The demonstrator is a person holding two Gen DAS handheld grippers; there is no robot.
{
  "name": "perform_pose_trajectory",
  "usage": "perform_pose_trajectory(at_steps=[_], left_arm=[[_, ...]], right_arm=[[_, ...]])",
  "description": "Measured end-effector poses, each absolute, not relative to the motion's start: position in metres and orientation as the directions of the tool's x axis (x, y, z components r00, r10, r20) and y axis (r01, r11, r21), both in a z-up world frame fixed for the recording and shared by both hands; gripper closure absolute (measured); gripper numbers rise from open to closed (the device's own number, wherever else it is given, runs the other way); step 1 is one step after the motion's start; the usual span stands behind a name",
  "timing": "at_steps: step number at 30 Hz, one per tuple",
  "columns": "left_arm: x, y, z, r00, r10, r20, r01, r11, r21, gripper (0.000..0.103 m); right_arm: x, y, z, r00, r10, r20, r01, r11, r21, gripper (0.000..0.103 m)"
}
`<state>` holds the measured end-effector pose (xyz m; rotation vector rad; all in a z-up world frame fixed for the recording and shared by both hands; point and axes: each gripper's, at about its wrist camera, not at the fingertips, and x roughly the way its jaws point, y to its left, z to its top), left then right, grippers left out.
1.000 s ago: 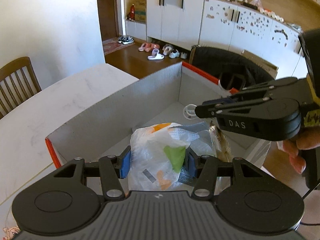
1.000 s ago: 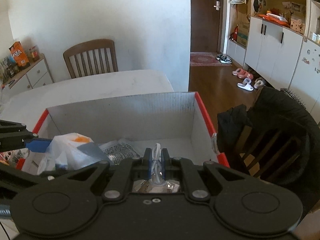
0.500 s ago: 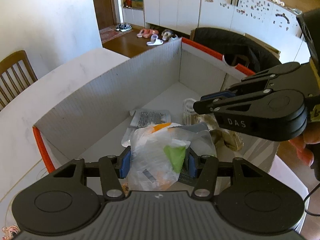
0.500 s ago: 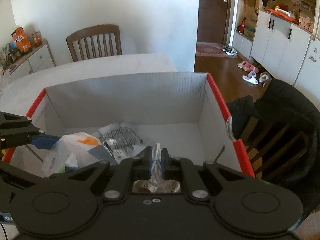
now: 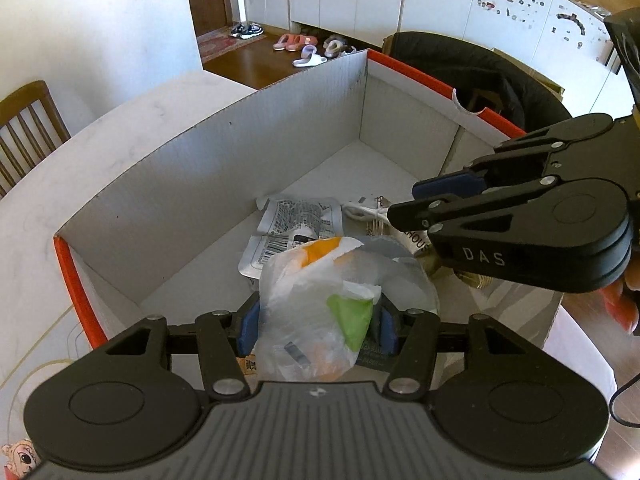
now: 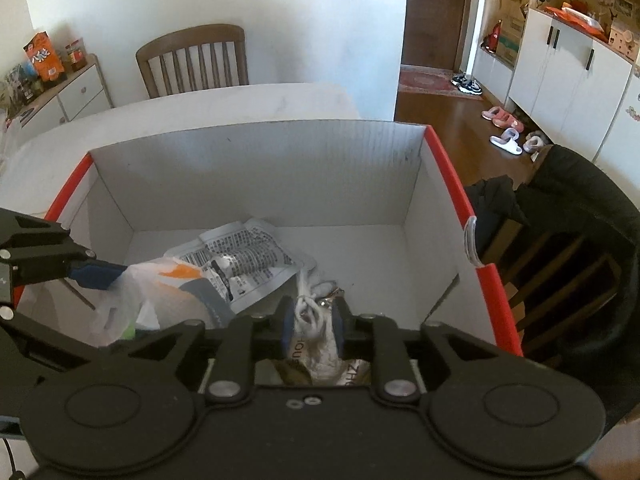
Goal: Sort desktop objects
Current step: 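Lower into the shoebox and open right tool, then open left tool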
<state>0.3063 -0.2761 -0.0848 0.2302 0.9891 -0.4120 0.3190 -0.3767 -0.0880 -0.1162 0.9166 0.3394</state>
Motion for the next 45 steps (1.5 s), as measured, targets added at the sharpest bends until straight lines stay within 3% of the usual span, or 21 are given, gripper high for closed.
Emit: perform_pose_trajectory(at_steps=[19, 30, 32, 45], left_arm=[[0.290, -0.256, -0.067, 0.538, -0.272, -0.798, 0.363, 0.929, -0.072, 0.028], [0.274, -0.248, -0.048, 0.575, -0.326, -0.751, 0.356, 0.926, -0.129, 0.016], [0.270, -0.249, -0.047, 0.584, -0.324, -0.744, 0.365, 0.924, -0.116, 0.001], [0.247, -0.245, -0.033, 0.627, -0.332, -0.705, 0.376, 0.921, -0.099, 0.000]], right_arm=[[0.305, -0.386, -0.065, 0.598, 0.281, -0.750, -0.341, 0.937, 0.079, 0.037], [0.287, -0.396, -0.042, 0.635, 0.325, -0.701, -0.327, 0.935, 0.137, 0.022], [0.285, -0.398, -0.039, 0.644, 0.329, -0.691, -0.324, 0.935, 0.143, 0.019], [0.272, -0.397, -0.030, 0.662, 0.344, -0.666, -0.323, 0.933, 0.160, 0.014]])
